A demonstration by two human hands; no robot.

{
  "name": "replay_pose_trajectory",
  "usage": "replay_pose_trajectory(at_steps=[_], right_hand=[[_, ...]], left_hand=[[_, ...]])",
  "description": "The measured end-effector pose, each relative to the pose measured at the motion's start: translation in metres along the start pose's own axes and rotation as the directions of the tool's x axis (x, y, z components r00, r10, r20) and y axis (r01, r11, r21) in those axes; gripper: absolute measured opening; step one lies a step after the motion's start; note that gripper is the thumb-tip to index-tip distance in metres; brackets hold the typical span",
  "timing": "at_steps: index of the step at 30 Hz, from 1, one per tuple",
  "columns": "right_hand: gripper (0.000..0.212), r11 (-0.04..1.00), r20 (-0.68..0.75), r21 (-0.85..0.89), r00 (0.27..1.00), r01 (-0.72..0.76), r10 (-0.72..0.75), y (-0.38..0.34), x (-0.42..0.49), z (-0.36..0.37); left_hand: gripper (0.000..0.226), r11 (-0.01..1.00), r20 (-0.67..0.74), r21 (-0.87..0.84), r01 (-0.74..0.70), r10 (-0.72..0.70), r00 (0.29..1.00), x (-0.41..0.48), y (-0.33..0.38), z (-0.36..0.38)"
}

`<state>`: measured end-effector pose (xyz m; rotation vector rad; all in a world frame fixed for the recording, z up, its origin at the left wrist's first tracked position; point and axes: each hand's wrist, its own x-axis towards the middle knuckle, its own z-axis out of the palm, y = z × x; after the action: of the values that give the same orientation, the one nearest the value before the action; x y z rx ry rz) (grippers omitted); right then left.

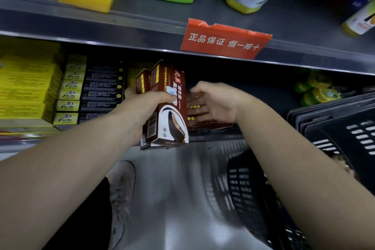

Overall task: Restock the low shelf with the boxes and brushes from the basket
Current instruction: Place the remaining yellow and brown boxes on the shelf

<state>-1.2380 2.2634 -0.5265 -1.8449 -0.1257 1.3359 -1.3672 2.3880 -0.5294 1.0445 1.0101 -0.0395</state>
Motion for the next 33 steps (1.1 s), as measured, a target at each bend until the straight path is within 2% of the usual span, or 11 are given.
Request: replay_pose_trajectory(at_steps=[2, 7, 12, 14, 16, 18, 20, 22, 24, 27, 33], right_hand=[[0.024, 0.991, 0.134, 0.13, 0.99, 0.017, -0.035, 0.007, -0.022, 0.013], [0.023, 0.965, 0.053, 0.246, 0.993, 0.089, -0.105, 0.022, -0.044, 0.023], [0.018, 0.923, 0.01, 0.377, 0.997, 0.069, -0.078, 0.019, -0.045, 0.007], [0.016, 0.966, -0.21, 0.226, 0.974, 0.128, -0.08, 0.013, -0.034, -0.007], [0.028, 0.961, -0.438, -0.267, 0.878, 0.076, -0.191, 0.006, -0.017, -0.027], [0.045, 0.766, -0.446, -0.642, 0.833, -0.041, -0.329, -0.001, 0.001, -0.048], [0.054, 0.509, -0.37, -0.852, 0.829, -0.123, -0.419, -0.003, 0.022, -0.068], [0.056, 0.32, -0.303, -0.933, 0.842, -0.166, -0.446, -0.001, 0.042, -0.083], [0.053, 0.272, -0.271, -0.947, 0.874, -0.169, -0.404, 0.003, 0.059, -0.091], [0.051, 0.281, -0.256, -0.945, 0.91, -0.165, -0.327, 0.01, 0.082, -0.093], [0.056, 0.414, -0.166, -0.908, 0.966, -0.071, -0.2, 0.019, 0.112, -0.089]], left_hand=[[0.057, 1.0, 0.026, 0.005, 0.008, -0.008, 1.0, -0.004, -0.002, 0.006], [0.067, 0.997, 0.102, -0.007, 0.079, -0.077, 0.992, -0.011, -0.004, 0.016], [0.042, 0.998, -0.107, 0.069, -0.012, 0.019, 0.994, -0.009, -0.007, 0.019], [0.034, 0.998, -0.14, 0.058, -0.04, 0.047, 0.989, -0.005, -0.007, 0.02], [0.026, 0.996, -0.165, 0.065, -0.06, 0.07, 0.984, 0.0, -0.004, 0.022], [0.015, 0.995, -0.158, 0.049, -0.082, 0.088, 0.983, 0.004, 0.001, 0.022], [0.018, 0.994, -0.159, 0.052, -0.099, 0.106, 0.982, 0.008, 0.003, 0.021], [0.038, 0.988, -0.185, 0.102, -0.117, 0.134, 0.974, 0.011, 0.002, 0.018], [0.04, 0.983, -0.18, 0.124, -0.139, 0.16, 0.971, 0.013, -0.001, 0.015], [0.028, 0.981, -0.183, 0.117, -0.152, 0.171, 0.968, 0.018, -0.002, 0.01], [0.014, 0.976, -0.182, 0.145, -0.165, 0.19, 0.965, 0.027, -0.006, 0.01]])
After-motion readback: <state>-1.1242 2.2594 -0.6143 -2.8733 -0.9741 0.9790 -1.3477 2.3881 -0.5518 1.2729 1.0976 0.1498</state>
